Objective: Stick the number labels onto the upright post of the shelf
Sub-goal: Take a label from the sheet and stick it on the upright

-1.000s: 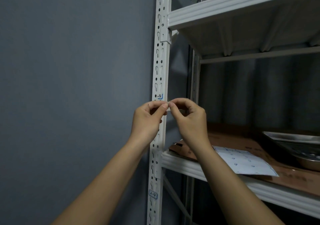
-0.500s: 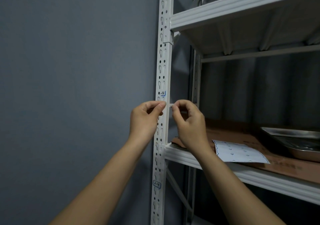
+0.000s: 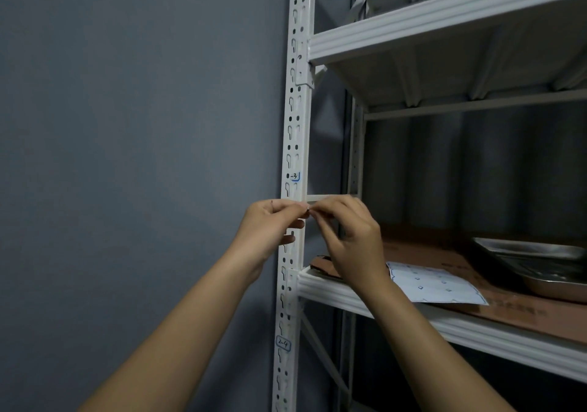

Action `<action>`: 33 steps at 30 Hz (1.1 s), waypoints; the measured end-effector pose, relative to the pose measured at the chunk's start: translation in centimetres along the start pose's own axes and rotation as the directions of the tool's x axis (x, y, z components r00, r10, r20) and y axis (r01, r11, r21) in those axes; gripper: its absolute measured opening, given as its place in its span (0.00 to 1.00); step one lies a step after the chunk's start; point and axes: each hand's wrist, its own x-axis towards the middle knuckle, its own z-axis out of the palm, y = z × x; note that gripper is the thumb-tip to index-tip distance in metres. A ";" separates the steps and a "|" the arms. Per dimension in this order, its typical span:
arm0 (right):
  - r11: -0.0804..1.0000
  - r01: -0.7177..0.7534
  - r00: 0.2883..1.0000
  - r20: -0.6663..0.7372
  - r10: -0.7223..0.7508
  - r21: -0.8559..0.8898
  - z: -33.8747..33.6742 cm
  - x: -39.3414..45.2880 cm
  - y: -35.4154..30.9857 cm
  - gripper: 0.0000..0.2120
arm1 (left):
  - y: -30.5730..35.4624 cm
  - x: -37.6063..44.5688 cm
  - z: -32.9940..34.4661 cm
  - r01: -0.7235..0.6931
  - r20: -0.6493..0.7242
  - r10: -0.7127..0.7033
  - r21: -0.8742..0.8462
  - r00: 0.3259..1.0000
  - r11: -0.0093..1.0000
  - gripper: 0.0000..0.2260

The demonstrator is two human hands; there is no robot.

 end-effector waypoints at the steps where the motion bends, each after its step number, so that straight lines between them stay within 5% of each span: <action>1: 1.000 0.022 1.000 0.004 -0.022 -0.017 -0.1 -0.1 0.2 0.11 | -0.1 0.0 0.0 0.007 -0.001 -0.007 -0.006 1.000 1.000 0.05; 6: 0.994 0.081 0.997 -0.010 -0.082 -0.076 -0.4 -0.3 0.8 0.11 | -0.2 -0.2 0.1 -0.006 -0.012 0.006 0.022 1.000 1.000 0.04; 21: 0.991 -0.127 0.992 0.009 0.128 -0.040 -0.5 0.6 -0.1 0.06 | -1.0 0.2 0.1 -0.199 0.022 0.199 0.219 0.980 0.955 0.08; 28: 0.937 -0.328 0.943 0.103 0.317 0.117 -1.7 1.1 -0.3 0.02 | -1.2 0.2 0.1 -0.193 0.036 0.190 0.190 0.981 0.963 0.04; 33: 0.941 -0.257 0.966 0.036 0.256 0.219 -2.3 0.0 0.2 0.05 | -1.0 0.0 1.7 -0.166 0.023 0.164 0.137 0.986 0.977 0.05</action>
